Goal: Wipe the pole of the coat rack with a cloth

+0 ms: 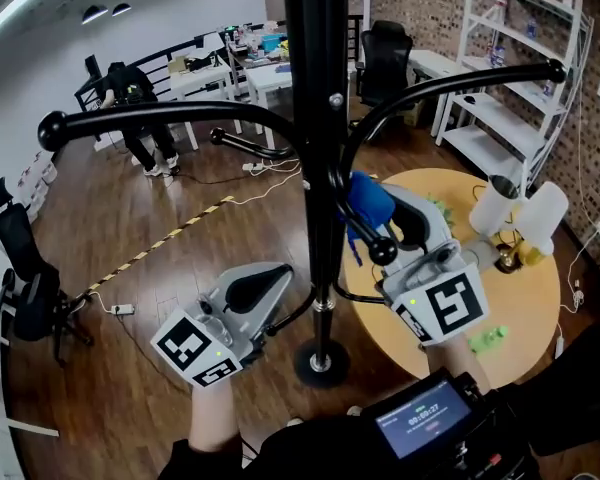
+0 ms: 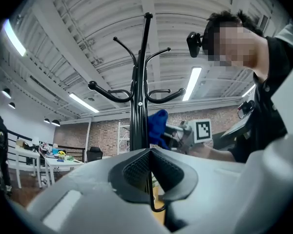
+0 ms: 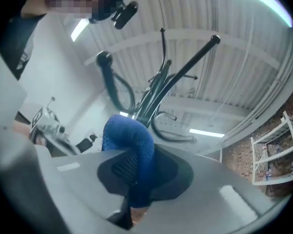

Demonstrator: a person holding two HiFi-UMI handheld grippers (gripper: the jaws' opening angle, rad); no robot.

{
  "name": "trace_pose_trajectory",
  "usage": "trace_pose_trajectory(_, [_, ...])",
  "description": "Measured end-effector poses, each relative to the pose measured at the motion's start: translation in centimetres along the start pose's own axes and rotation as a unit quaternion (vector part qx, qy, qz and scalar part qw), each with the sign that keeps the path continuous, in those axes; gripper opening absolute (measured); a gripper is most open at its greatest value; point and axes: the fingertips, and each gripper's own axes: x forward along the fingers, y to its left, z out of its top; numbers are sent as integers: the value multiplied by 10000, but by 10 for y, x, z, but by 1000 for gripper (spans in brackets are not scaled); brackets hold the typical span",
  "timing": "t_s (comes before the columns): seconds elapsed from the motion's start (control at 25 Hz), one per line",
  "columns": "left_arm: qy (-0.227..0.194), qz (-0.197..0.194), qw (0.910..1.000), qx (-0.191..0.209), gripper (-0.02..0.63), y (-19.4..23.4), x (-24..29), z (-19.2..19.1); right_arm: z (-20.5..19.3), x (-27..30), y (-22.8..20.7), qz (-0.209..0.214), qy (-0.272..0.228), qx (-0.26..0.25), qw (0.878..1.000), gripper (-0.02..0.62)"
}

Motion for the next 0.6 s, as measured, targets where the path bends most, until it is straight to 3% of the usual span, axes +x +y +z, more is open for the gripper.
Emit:
trace_pose_trajectory(0.24, [-133, -11, 9997, 213, 0, -3, 0, 16, 91, 10, -42, -333, -1093, 77, 9934, 43])
trace_pose_trajectory(0.48, [-282, -82, 9988, 384, 0, 2, 3, 36, 139, -18, -94, -932, -1426, -132, 9853, 43])
trace_pose_trajectory(0.6, [-321, -184, 9985, 392, 0, 2, 9, 38, 169, -56, -121, -1449, -1834, -219, 9720, 43])
